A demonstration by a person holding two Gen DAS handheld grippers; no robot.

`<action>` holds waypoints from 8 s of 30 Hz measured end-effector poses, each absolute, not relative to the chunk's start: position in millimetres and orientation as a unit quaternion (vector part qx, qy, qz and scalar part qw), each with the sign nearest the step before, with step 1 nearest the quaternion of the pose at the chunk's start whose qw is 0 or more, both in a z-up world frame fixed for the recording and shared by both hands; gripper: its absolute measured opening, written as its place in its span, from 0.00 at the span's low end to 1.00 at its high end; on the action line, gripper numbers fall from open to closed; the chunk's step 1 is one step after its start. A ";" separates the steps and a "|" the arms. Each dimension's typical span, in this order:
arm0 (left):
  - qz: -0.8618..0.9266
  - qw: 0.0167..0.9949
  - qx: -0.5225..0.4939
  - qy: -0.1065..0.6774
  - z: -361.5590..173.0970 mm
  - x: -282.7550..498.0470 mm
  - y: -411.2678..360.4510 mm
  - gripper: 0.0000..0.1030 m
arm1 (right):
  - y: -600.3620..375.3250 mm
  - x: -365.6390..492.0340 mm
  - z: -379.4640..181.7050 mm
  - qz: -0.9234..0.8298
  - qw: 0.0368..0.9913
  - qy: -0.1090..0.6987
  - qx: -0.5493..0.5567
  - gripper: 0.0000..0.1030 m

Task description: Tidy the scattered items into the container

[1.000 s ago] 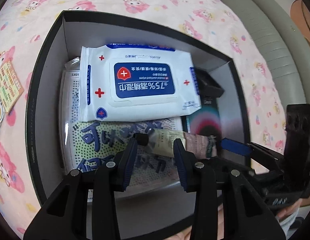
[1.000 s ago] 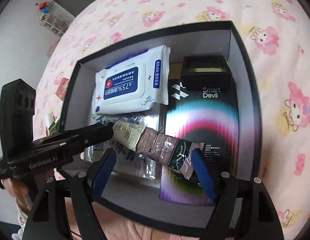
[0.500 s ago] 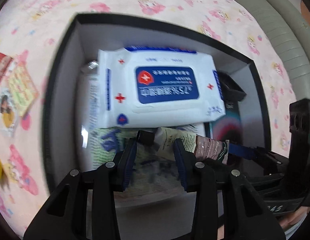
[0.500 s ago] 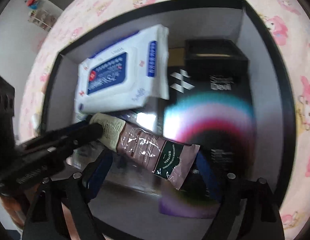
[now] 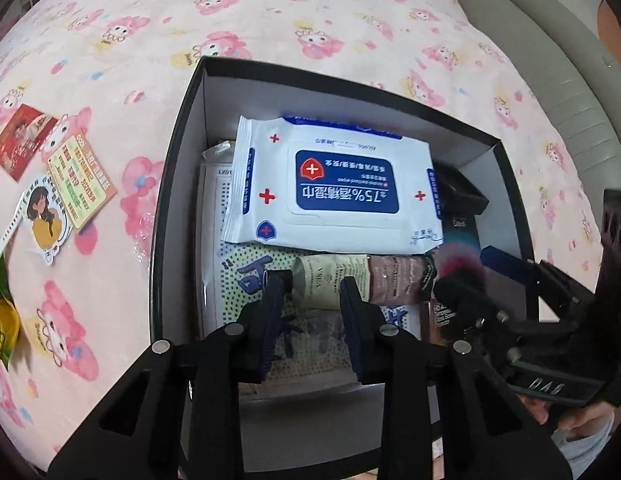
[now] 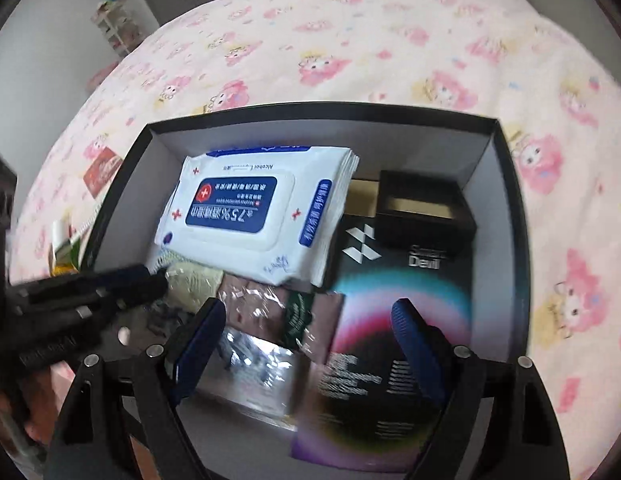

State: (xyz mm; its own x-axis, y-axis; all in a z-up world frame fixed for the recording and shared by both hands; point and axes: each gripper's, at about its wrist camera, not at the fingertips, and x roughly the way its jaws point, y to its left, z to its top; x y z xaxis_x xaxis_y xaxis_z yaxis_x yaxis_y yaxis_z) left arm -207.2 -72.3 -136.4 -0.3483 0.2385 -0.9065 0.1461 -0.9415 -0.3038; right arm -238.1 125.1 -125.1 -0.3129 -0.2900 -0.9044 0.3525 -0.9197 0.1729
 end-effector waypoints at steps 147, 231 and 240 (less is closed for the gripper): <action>0.774 -0.109 -0.477 -0.401 -208.5 -7.6 -393.7 0.26 | -249.1 -147.4 -170.1 -0.647 0.450 0.165 0.594 0.69; 0.785 -0.073 -0.488 -0.374 -206.0 -27.4 -391.4 0.38 | -232.3 -162.1 -229.7 -0.590 0.461 0.109 0.654 0.46; 0.785 -0.043 -0.487 -0.379 -194.5 -18.5 -377.5 0.29 | -230.3 -143.3 -203.7 -0.589 0.480 0.151 0.633 0.31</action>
